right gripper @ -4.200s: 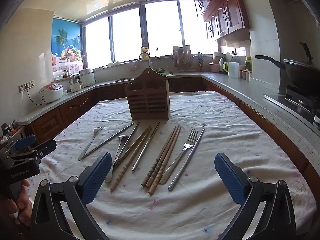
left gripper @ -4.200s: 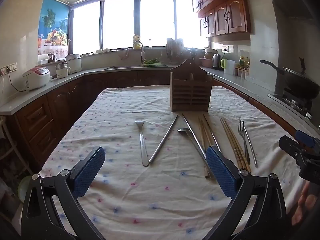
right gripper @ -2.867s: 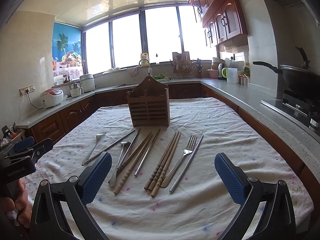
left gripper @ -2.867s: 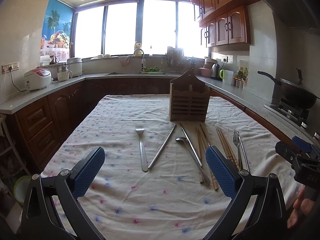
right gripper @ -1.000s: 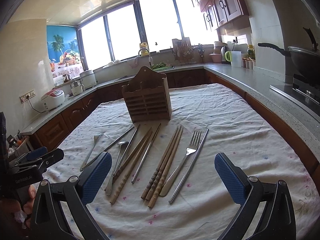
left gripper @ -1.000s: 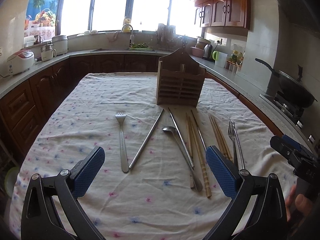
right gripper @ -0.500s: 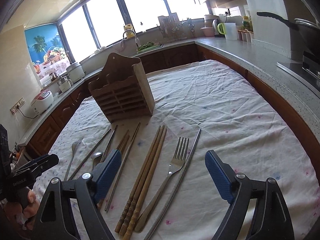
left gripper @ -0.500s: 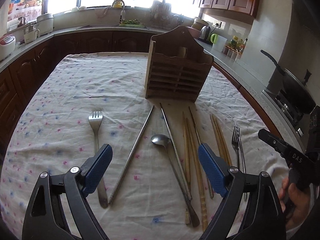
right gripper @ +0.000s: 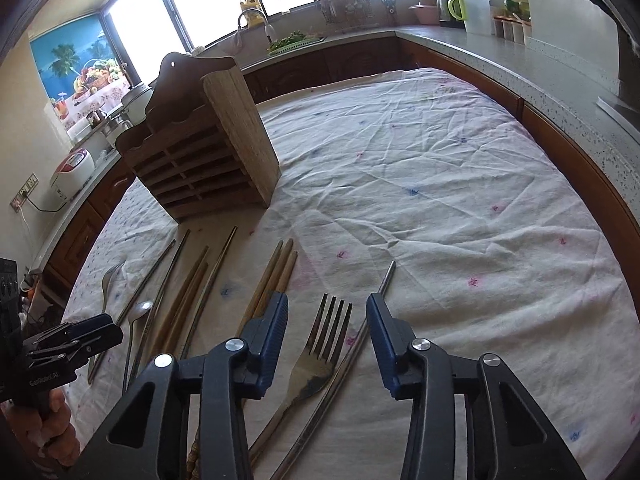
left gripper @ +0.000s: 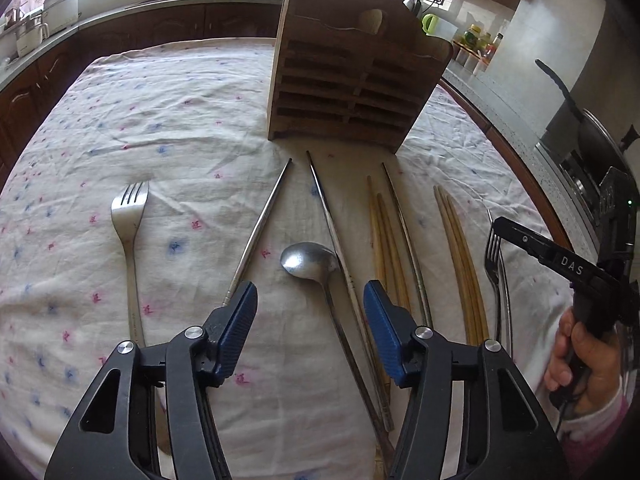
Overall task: Organize utensils
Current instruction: 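Close the left tool on the steel spoon while the right tool grasps the silver fork, then lift the spoon and fork and carry both over the wooden holder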
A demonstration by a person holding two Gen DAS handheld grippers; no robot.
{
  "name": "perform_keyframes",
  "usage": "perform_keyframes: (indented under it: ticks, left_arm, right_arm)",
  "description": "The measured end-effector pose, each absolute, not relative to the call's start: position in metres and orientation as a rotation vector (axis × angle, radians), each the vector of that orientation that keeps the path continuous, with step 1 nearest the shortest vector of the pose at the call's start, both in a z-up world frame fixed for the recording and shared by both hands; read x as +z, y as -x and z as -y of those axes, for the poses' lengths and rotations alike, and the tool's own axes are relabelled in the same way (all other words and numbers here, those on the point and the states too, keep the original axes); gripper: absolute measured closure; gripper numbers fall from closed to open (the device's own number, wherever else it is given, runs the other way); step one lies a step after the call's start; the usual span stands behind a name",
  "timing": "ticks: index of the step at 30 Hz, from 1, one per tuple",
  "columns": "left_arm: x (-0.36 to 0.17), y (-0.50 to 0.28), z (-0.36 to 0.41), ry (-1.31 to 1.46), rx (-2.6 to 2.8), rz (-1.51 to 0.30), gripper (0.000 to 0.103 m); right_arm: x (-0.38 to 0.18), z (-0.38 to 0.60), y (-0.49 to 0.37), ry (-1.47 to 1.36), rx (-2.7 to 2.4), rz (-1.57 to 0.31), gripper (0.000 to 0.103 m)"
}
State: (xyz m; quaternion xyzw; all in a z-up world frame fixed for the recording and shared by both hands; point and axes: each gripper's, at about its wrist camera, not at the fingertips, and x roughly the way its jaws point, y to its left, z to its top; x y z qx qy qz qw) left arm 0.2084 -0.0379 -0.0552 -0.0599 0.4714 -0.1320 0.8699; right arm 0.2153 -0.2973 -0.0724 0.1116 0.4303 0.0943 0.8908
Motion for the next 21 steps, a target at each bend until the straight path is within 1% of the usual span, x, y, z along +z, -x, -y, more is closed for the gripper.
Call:
perform_keyframes:
  ticks: [1,3,4,6,7,8,9,10,11,15,21]
  left_arm:
    - [-0.057,-0.21,0.039,0.128,-0.283,-0.996,0.054]
    - [-0.062,-0.214,0.04,0.141,-0.299,-1.019,0.066]
    - [-0.064,-0.215,0.04,0.148,-0.306,-1.028,0.068]
    - [-0.066,-0.217,0.04,0.15,-0.311,-1.026,0.076]
    - [-0.066,-0.217,0.041,0.146,-0.314,-1.025,0.079]
    - [-0.067,-0.219,0.042,0.15,-0.32,-1.028,0.088]
    - [-0.068,-0.22,0.042,0.16,-0.329,-1.034,0.095]
    - [-0.068,-0.22,0.042,0.172,-0.338,-1.035,0.095]
    - [-0.068,-0.22,0.042,0.172,-0.341,-1.032,0.095]
    - [-0.062,-0.216,0.04,0.181,-0.35,-1.008,0.1]
    - [-0.036,-0.2,0.027,0.212,-0.368,-0.93,0.101]
  right_arm:
    - [-0.075,0.296,-0.218,-0.225,0.198,-0.904,0.064]
    - [-0.08,0.296,-0.222,-0.222,0.206,-0.917,0.07]
    - [-0.08,0.296,-0.222,-0.215,0.203,-0.912,0.071]
    - [-0.08,0.297,-0.224,-0.225,0.219,-0.916,0.085]
    - [-0.079,0.298,-0.223,-0.239,0.226,-0.916,0.085]
    - [-0.078,0.298,-0.222,-0.246,0.228,-0.913,0.087]
    - [-0.077,0.298,-0.22,-0.252,0.232,-0.909,0.09]
    - [-0.074,0.298,-0.219,-0.259,0.236,-0.902,0.094]
    - [-0.071,0.298,-0.217,-0.267,0.237,-0.895,0.101]
    - [-0.054,0.298,-0.203,-0.284,0.243,-0.846,0.101]
    - [-0.02,0.294,-0.184,-0.275,0.237,-0.764,0.101]
